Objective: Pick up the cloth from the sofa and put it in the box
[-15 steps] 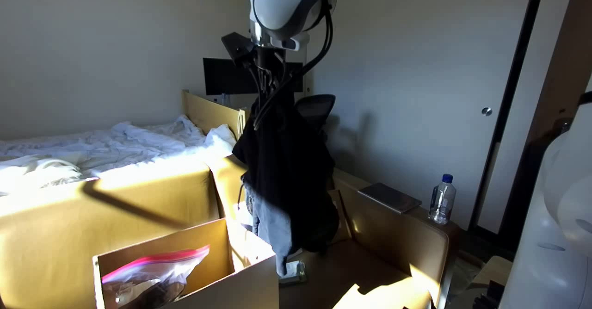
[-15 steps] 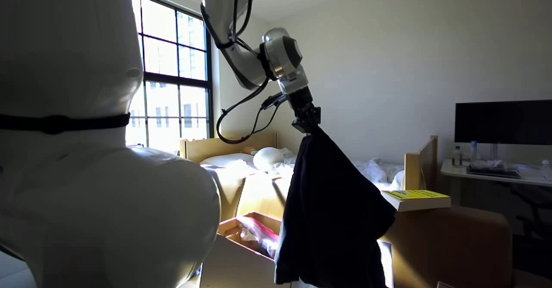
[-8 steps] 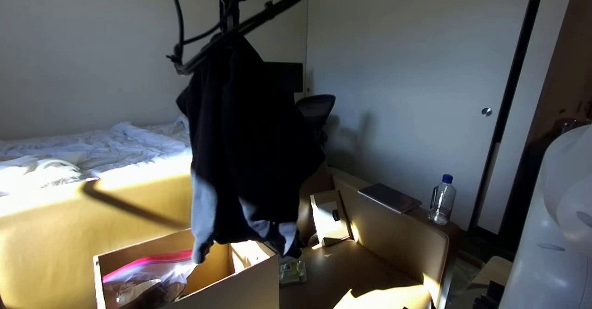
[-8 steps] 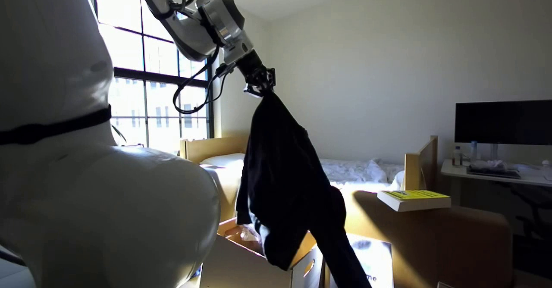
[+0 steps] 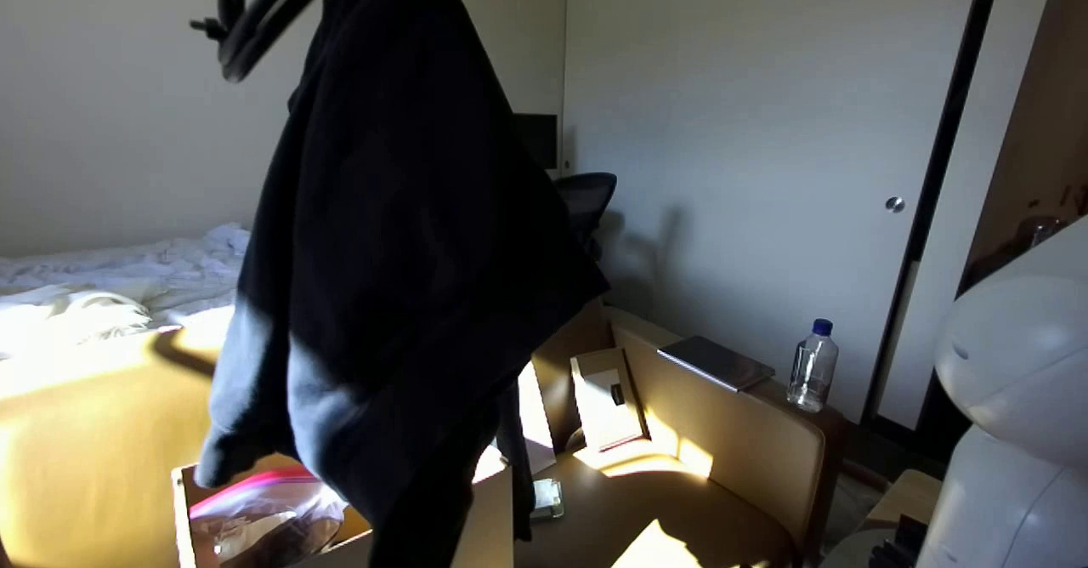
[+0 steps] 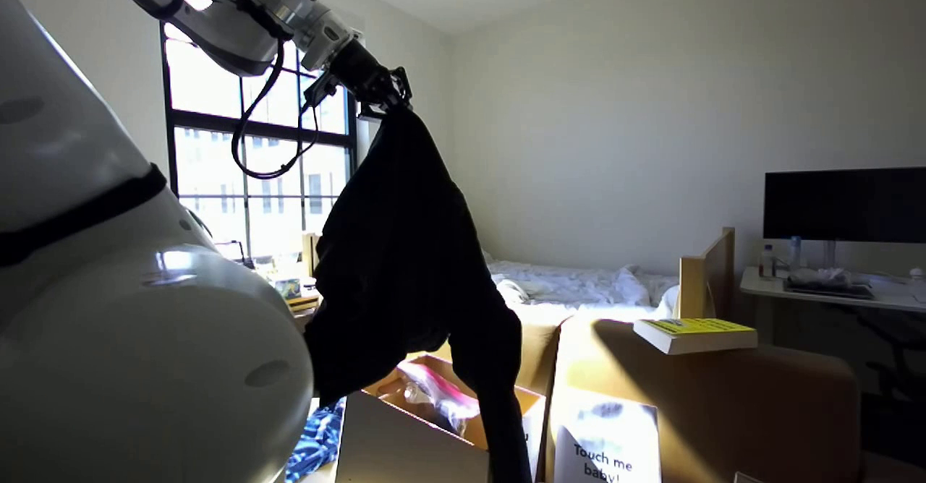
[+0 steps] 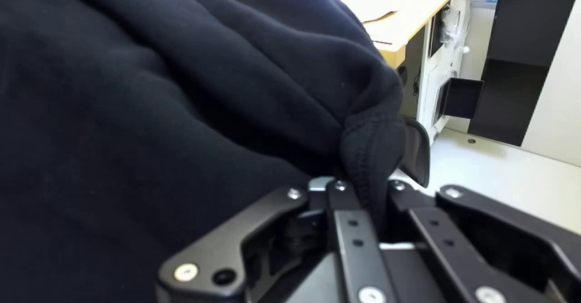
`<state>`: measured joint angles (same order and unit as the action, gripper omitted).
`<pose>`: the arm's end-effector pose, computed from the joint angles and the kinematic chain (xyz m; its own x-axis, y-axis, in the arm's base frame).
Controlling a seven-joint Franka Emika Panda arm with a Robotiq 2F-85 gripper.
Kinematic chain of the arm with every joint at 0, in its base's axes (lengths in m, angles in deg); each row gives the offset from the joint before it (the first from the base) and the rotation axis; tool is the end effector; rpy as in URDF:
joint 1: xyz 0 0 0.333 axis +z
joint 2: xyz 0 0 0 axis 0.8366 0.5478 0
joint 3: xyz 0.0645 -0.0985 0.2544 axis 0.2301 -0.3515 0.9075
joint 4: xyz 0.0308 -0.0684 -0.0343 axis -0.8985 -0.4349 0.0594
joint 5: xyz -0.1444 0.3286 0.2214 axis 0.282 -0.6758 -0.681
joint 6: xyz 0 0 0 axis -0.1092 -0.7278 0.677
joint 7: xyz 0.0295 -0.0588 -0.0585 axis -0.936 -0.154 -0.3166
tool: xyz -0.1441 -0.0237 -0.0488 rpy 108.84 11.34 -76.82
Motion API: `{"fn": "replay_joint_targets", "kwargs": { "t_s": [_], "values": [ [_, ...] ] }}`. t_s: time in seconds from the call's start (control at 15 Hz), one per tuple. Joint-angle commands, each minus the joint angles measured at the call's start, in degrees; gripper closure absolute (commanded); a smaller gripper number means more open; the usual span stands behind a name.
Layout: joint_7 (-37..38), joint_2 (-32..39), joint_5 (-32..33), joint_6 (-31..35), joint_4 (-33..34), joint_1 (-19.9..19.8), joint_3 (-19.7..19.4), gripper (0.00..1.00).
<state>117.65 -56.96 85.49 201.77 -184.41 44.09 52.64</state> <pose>0.4296 0.3003 0.6171 -0.4152 -0.9070 0.0703 -0.6042 0.2172 -0.7666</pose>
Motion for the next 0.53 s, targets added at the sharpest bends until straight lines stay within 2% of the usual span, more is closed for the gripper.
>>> {"fn": "replay_joint_targets", "kwargs": {
  "t_s": [0.0, 0.07, 0.13, 0.33, 0.47],
  "values": [
    [-0.24, 2.01, -1.39, 1.8, -1.36, 0.66, 0.03, 0.98],
    [-0.56, 5.44, -0.13, 0.91, -0.81, 4.72, -0.87, 0.98],
    [-2.69, 6.47, -0.11, 0.24, -0.38, 6.43, -0.75, 0.98],
    [-10.48, 7.1, 2.56, -8.47, 6.84, 11.8, -1.43, 0.98],
    [-10.6, 6.16, 6.02, -6.58, 9.15, 13.23, -1.99, 0.98]
  ]
}}
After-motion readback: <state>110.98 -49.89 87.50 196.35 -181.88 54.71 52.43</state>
